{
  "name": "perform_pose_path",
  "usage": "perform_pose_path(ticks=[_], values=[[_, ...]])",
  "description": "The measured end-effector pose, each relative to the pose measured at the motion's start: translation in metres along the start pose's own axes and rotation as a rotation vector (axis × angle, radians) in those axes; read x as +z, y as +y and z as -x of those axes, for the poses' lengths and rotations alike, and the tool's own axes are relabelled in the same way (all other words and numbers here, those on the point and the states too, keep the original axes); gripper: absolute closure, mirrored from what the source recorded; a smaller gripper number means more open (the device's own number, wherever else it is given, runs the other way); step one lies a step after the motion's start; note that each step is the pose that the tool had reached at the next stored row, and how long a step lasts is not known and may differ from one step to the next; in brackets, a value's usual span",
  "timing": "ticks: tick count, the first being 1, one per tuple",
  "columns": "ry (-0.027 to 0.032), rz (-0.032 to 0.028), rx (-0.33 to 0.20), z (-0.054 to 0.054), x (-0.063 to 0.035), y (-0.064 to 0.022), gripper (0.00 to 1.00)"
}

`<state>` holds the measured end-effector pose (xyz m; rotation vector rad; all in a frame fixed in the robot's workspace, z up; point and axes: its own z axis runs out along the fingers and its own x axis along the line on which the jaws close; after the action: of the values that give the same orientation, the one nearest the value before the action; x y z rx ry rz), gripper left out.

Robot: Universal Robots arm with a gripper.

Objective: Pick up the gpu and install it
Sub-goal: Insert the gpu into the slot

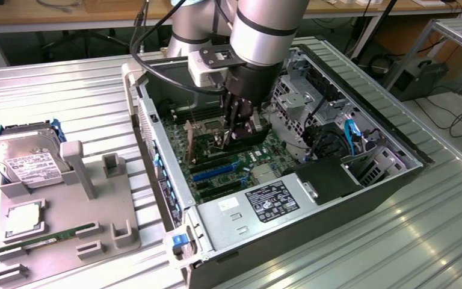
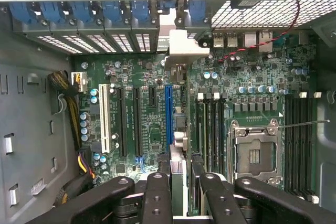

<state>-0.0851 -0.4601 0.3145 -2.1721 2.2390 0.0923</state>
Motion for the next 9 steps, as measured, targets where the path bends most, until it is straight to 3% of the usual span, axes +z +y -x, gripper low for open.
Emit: perform_pose_path(ticks=[9], values=[[-0.0001, 0.0000, 0.000, -0.0004, 0.0017, 0.0004, 0.74]])
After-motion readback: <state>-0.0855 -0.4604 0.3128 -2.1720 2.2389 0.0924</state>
